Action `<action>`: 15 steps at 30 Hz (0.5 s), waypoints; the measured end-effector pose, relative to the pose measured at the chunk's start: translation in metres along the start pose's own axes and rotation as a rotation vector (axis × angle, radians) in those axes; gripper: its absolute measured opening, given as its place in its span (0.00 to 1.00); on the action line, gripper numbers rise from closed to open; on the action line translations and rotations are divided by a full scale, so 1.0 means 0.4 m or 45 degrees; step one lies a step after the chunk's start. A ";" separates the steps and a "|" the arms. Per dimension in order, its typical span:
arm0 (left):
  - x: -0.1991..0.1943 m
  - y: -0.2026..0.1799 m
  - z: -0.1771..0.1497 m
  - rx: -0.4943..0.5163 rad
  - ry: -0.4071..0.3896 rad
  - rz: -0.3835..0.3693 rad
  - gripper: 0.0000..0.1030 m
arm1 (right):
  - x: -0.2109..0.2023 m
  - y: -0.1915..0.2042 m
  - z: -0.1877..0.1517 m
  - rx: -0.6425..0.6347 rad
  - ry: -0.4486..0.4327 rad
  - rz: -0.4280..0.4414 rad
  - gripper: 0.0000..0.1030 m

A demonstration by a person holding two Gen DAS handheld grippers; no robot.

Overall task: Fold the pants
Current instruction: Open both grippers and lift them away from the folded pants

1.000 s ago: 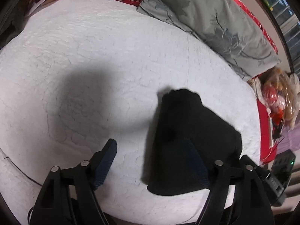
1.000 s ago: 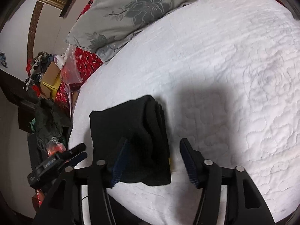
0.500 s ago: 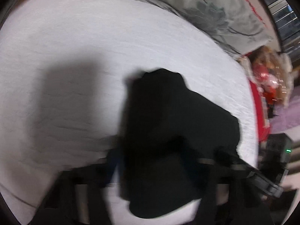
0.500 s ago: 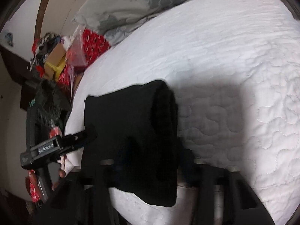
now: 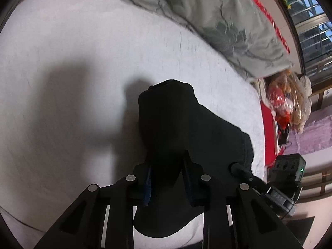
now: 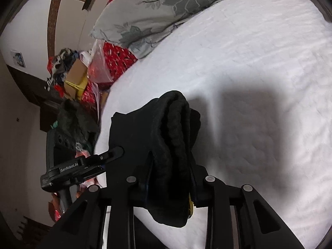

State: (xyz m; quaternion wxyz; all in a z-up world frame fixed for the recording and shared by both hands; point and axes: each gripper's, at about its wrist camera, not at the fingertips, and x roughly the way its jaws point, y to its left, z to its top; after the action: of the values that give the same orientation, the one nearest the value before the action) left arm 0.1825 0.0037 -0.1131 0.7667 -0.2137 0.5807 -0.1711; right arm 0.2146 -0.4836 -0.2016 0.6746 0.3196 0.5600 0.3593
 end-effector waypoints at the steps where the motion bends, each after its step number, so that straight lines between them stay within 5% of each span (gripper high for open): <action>1: -0.019 0.002 0.008 -0.001 -0.016 0.005 0.23 | 0.013 0.012 0.018 -0.009 -0.003 -0.003 0.27; 7: -0.071 0.024 0.119 -0.006 -0.116 0.140 0.26 | 0.102 0.109 0.138 -0.060 -0.046 -0.006 0.27; 11: 0.008 0.065 0.147 -0.028 -0.020 0.326 0.32 | 0.196 0.121 0.182 -0.119 -0.016 -0.225 0.32; 15: -0.003 0.068 0.129 0.009 -0.079 0.358 0.52 | 0.192 0.086 0.181 -0.073 -0.034 -0.242 0.50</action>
State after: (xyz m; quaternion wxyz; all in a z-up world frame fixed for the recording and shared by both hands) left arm 0.2325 0.0341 -0.1143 0.8014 -0.1329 0.5803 -0.0574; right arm 0.2905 -0.4023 -0.2011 0.7220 0.2504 0.5683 0.3050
